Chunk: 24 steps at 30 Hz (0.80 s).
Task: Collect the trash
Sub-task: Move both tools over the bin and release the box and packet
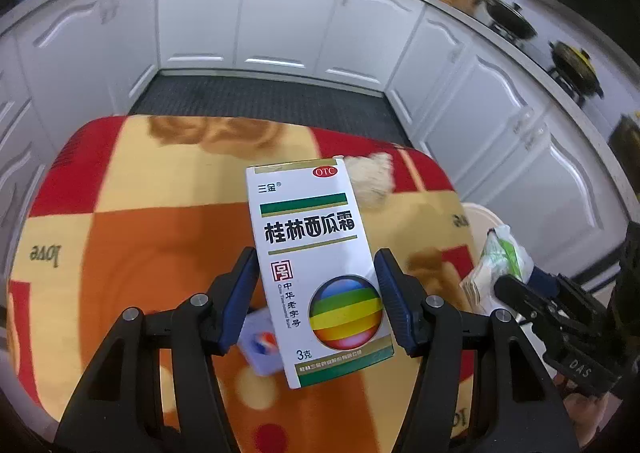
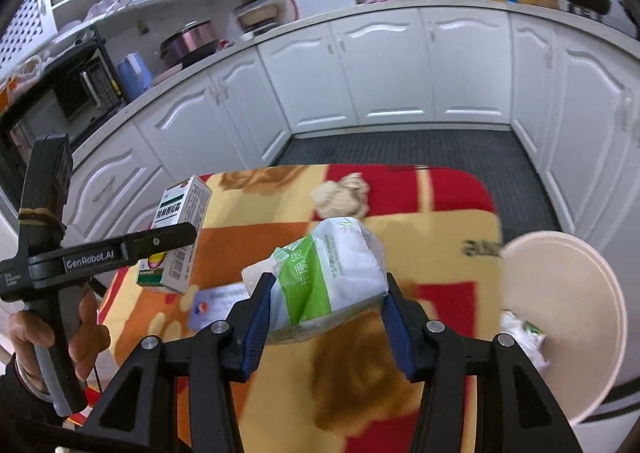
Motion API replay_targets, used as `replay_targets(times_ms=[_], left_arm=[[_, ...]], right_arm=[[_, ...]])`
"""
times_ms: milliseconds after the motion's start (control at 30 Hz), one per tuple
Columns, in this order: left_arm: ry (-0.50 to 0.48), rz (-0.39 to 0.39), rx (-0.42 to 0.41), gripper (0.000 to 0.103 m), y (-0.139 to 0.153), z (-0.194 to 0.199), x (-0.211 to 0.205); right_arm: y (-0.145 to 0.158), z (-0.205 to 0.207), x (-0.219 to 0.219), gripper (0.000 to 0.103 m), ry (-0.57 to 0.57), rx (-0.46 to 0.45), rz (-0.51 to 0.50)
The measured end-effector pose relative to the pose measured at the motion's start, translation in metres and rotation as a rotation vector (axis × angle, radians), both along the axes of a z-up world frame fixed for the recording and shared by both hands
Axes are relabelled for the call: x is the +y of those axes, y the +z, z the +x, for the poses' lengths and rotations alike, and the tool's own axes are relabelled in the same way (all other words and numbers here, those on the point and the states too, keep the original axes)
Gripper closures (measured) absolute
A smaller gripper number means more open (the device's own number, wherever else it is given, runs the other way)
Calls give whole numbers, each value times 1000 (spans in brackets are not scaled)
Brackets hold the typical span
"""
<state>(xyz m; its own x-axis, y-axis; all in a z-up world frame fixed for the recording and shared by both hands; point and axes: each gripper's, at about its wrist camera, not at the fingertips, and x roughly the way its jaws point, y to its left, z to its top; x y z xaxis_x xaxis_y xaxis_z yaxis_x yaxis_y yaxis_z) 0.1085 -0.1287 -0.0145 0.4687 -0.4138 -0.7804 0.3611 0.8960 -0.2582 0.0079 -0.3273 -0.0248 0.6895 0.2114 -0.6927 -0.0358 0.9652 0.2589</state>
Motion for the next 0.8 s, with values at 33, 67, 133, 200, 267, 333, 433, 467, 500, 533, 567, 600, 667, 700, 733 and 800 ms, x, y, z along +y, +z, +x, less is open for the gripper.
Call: replay_targets(times_ms=[33,67,133,200,267,333,433,467,500,533,567,600,667,700,733,800], left_arm=[[-16,2,-3,45,1,-4,-9],[-27,2,-5,45,1,-6,-15],[-56,4,-6,45,2,-12,-32],[-78,6,-8,46,3,-16,-44],[-108,7,-10,46,3,-21,-61],[-129,10,-13,46,3,-24,-74],[-167,10,-13,46,2,-30,-95],[-180,9,-11,46,1,-31,-102],[-192,8,-9,46,0,-32,-109],[-206,7,-7,46,-1,-33,-117],[-215,6,-5,46,-2,-34,-122],[-227,4,-1,46,-3,-35,-130],[-248,0,8,46,-4,-37,-142],[-258,-1,13,46,-6,-37,-149],[-269,-2,18,46,-8,-38,-157],[-285,-5,30,46,-12,-39,-168]], right_arm=[[0,-4,-7,53,-12,0,-1],[0,-8,-13,53,-26,0,-2],[-1,-15,-26,53,-52,3,-5],[-2,-21,-38,53,-76,7,-3],[-4,-27,-50,53,-100,9,-2],[-6,-33,-63,53,-128,13,-5],[-11,-40,-81,53,-169,22,-8],[-12,-42,-84,53,-179,26,-9],[-14,-45,-90,53,-192,32,-11],[-17,-46,-96,53,-205,40,-12],[-20,-48,-102,53,-219,49,-11],[-22,-51,-107,53,-229,54,-9],[-28,-56,-119,53,-257,66,-7],[-30,-58,-124,53,-268,70,-8],[-33,-60,-130,53,-285,77,-9],[-38,-64,-139,53,-306,88,-8]])
